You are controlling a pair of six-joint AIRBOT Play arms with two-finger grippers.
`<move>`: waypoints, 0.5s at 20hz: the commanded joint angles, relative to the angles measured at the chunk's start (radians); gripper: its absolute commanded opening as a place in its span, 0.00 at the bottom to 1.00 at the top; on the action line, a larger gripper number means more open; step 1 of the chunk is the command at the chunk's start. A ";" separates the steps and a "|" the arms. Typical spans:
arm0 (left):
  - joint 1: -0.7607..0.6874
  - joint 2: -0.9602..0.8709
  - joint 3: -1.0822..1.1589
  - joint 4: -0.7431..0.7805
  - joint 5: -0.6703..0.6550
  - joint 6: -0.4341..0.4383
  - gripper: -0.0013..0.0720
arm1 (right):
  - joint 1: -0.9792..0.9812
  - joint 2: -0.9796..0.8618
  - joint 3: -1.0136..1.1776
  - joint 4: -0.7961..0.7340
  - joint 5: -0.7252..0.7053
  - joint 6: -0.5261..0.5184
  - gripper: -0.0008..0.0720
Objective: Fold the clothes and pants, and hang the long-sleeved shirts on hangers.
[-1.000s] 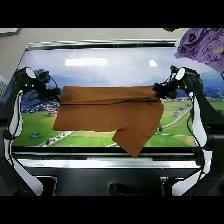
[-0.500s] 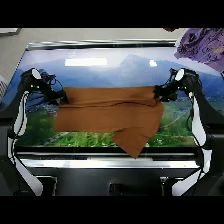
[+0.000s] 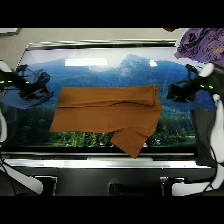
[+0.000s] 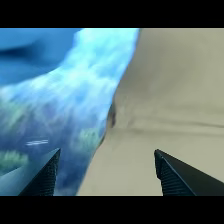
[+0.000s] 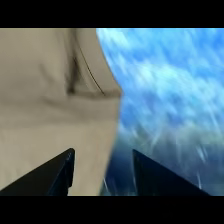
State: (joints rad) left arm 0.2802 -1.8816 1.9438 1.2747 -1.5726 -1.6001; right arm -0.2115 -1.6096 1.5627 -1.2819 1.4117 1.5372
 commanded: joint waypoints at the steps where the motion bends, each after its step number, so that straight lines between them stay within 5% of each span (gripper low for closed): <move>1: 0.131 0.138 -0.149 -0.079 0.001 0.000 0.96 | -0.131 0.193 -0.305 0.215 0.042 -0.129 0.61; 10: 0.274 0.536 -0.835 -0.083 0.229 0.003 0.96 | -0.158 0.468 -1.016 0.513 -0.078 -0.181 0.57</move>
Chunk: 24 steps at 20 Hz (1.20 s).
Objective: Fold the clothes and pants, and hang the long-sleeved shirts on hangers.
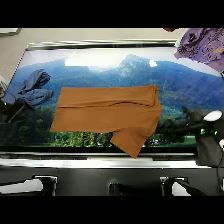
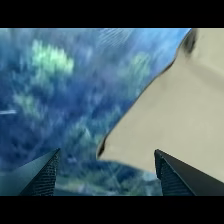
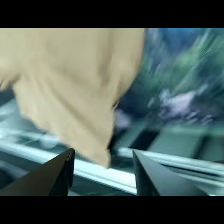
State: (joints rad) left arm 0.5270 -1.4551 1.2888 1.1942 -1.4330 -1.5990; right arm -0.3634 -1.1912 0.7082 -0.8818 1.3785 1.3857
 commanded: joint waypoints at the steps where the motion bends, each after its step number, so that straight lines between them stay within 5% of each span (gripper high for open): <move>1: 0.027 0.141 -0.225 -0.002 0.113 0.002 0.96 | -0.006 0.050 -0.198 0.138 -0.057 -0.042 0.57; 6: 0.027 0.220 -0.352 -0.018 0.147 0.002 0.96 | 0.113 0.049 -0.278 0.177 -0.203 -0.056 0.57; 10: 0.027 0.222 -0.356 -0.036 0.148 0.002 0.96 | 0.234 0.040 -0.278 0.171 -0.339 0.044 0.57; 21: 0.027 0.220 -0.357 -0.043 0.200 0.002 0.96 | 0.251 -0.016 -0.278 0.243 -0.419 0.040 0.47; 24: 0.027 0.212 -0.363 -0.043 0.217 0.016 0.96 | 0.251 -0.020 -0.278 0.238 -0.413 0.023 0.11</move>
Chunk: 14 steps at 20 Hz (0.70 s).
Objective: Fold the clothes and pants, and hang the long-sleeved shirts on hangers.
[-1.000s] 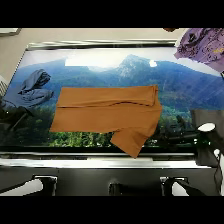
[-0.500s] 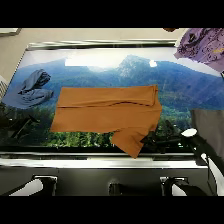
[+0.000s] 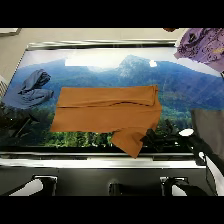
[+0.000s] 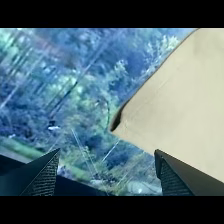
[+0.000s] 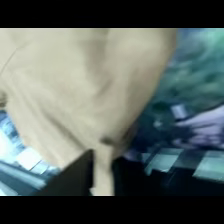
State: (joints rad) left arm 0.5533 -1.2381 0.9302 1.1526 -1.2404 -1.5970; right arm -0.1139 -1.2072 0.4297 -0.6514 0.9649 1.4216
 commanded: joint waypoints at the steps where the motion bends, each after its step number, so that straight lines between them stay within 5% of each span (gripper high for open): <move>1: 0.001 -0.005 -0.018 -0.002 0.030 0.029 0.96 | 0.001 -0.004 0.000 0.009 0.002 -0.016 0.06; 14: 0.000 -0.094 -0.214 -0.275 0.152 0.275 0.94 | 0.001 -0.004 0.000 0.012 0.032 -0.023 0.06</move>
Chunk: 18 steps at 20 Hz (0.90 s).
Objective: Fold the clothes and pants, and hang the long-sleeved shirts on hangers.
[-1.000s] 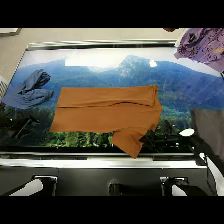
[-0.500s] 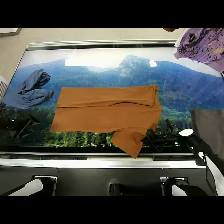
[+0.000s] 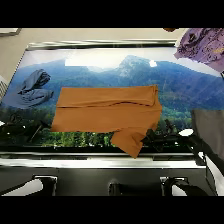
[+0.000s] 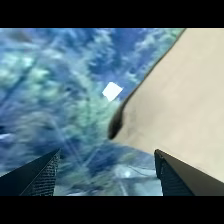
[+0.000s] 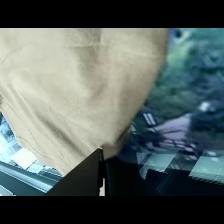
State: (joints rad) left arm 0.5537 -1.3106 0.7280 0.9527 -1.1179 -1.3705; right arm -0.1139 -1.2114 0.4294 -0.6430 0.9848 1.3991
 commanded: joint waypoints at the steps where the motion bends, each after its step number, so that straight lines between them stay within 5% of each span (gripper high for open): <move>1: 0.000 -0.026 -0.012 -0.087 0.039 0.049 0.94 | 0.001 0.000 0.001 0.003 0.012 0.000 0.06; 8: 0.000 -0.068 -0.011 -0.116 0.056 0.056 0.93 | 0.001 0.000 0.001 0.003 0.027 0.000 0.06; 9: -0.001 -0.075 -0.012 -0.116 0.056 0.056 0.89 | 0.001 0.000 0.001 0.003 0.028 0.000 0.06; 13: 0.000 -0.097 -0.012 -0.116 0.058 0.059 0.42 | 0.001 0.000 0.002 0.003 0.031 0.000 0.06; 18: -0.001 -0.106 -0.012 -0.116 0.057 0.063 0.37 | 0.001 0.000 0.002 0.003 0.038 0.000 0.06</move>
State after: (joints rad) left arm 0.5537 -1.4105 0.7166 0.8314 -1.0626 -1.3117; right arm -0.1139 -1.2118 0.4301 -0.6418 1.0172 1.3987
